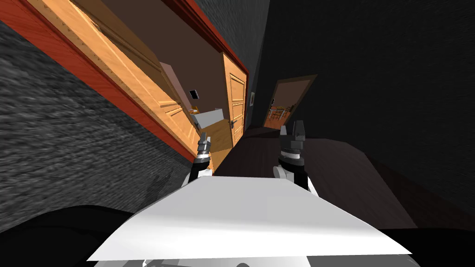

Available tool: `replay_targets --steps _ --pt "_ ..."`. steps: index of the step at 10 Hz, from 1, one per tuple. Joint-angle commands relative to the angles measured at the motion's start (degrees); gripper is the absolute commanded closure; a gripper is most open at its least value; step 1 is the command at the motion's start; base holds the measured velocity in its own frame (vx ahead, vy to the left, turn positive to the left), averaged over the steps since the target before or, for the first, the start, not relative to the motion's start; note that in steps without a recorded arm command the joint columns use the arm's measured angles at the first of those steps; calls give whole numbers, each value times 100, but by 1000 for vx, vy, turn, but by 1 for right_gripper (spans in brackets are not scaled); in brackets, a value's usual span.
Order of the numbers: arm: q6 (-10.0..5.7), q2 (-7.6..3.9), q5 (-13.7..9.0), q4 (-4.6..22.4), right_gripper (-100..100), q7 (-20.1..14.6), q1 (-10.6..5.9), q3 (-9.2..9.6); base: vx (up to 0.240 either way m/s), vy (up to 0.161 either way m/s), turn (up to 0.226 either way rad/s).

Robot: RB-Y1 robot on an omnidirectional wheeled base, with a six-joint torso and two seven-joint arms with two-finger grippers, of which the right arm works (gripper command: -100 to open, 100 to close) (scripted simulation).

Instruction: Push the door open

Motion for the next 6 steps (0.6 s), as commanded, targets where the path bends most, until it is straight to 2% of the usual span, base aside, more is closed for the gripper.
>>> replay_targets --steps 1,4,6 --pt "22 -42 -18 136 -100 -48 -94 127 100 41 -19" --pt "60 -104 -47 366 -100 -130 -255 342 188 -39 -3" --pt "105 -164 -83 639 -100 -227 -444 596 190 -43 -10"
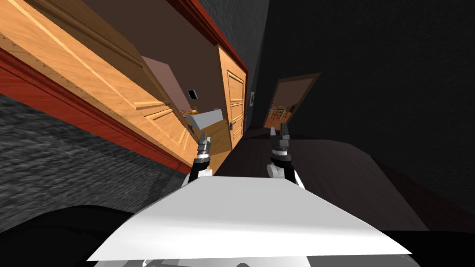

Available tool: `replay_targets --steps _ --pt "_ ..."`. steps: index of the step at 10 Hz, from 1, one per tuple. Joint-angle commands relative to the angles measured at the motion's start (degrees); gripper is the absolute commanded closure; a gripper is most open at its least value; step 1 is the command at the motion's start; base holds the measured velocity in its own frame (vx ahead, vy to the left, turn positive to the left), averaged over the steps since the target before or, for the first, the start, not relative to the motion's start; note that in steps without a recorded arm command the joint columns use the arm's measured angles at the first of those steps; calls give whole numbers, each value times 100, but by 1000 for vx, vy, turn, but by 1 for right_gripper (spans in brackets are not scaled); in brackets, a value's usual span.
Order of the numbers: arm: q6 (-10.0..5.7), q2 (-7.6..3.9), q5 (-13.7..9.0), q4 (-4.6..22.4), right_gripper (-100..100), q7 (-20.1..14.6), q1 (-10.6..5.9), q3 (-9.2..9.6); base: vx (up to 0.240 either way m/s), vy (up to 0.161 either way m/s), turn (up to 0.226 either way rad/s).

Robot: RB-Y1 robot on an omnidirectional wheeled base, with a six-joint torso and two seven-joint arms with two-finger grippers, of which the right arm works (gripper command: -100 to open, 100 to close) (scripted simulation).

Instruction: Push the door open

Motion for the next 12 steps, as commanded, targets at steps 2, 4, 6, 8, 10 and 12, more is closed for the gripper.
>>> replay_targets --steps 2,4,6,8,10,12 --pt "103 -67 -42 223 -100 -118 -191 259 194 -32 -9" --pt "137 -105 -69 428 -100 -191 -334 450 152 -19 -7" --pt "187 -154 -108 732 -100 -298 -545 734 166 -56 -14" --pt "213 -179 -129 891 -100 -355 -656 882 126 -31 -3" --pt "254 -214 -161 1141 -100 -444 -830 1116 142 -30 -14" --pt "283 -237 -184 1317 -100 -506 -952 1280 109 -31 -5"
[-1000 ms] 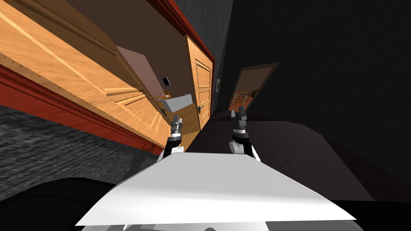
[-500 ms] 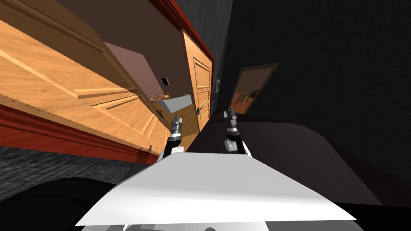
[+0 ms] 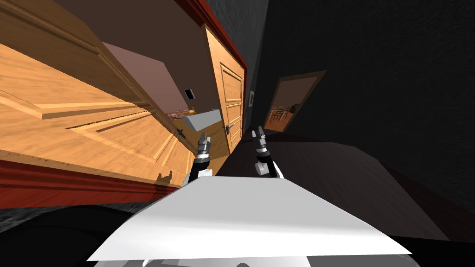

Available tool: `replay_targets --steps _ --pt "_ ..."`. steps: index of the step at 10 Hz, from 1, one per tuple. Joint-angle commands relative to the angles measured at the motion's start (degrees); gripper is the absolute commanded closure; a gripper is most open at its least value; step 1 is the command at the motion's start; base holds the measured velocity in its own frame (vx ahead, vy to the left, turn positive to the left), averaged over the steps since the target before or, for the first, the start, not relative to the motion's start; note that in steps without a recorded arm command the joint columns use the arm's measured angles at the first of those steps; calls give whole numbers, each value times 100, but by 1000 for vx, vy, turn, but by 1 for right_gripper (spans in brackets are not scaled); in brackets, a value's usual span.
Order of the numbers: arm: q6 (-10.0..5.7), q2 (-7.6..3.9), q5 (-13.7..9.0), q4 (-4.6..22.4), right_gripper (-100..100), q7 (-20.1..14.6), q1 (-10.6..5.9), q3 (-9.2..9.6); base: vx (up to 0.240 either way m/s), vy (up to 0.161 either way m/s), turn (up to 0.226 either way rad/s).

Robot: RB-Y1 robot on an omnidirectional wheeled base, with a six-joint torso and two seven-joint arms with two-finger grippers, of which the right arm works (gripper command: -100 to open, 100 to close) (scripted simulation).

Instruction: Push the door open

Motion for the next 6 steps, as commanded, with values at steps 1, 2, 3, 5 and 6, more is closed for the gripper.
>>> replay_targets --steps 1,2,3,5,6 --pt "51 -24 -32 177 -100 -72 -160 100 99 -10 -9" --pt "66 -36 -44 265 -100 -103 -221 182 105 -14 -10" --pt "96 -57 -67 447 -100 -168 -348 352 137 -36 -9" --pt "126 -78 -91 634 -100 -234 -478 527 130 -36 -7" --pt "142 -88 -103 728 -100 -267 -543 614 99 -21 -11"
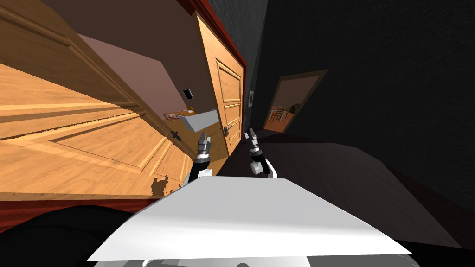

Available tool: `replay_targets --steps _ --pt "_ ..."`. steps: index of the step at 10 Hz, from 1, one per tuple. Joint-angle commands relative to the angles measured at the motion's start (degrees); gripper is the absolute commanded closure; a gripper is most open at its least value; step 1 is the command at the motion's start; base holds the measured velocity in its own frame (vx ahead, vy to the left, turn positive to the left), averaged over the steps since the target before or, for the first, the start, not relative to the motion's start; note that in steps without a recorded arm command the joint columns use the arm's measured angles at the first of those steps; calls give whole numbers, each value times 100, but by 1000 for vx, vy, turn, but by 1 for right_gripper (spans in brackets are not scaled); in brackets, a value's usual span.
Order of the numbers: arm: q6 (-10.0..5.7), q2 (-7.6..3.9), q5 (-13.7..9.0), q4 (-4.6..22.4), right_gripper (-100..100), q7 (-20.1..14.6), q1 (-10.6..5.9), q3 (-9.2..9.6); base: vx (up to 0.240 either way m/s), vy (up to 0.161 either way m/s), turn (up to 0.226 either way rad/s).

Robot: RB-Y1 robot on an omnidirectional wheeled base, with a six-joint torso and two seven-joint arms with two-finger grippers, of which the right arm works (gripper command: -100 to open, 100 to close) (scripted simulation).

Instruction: Push the door open

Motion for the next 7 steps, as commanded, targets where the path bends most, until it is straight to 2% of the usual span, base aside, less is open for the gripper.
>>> replay_targets --steps 1,4,5,7 --pt "17 -6 -21 193 -100 -57 -136 138 93 -29 -8" --pt "64 -35 -58 478 -100 -158 -334 404 93 -25 -7" --pt "95 -54 -83 671 -100 -226 -468 584 130 -41 -17" --pt "127 -73 -107 863 -100 -295 -602 763 145 -41 -5"
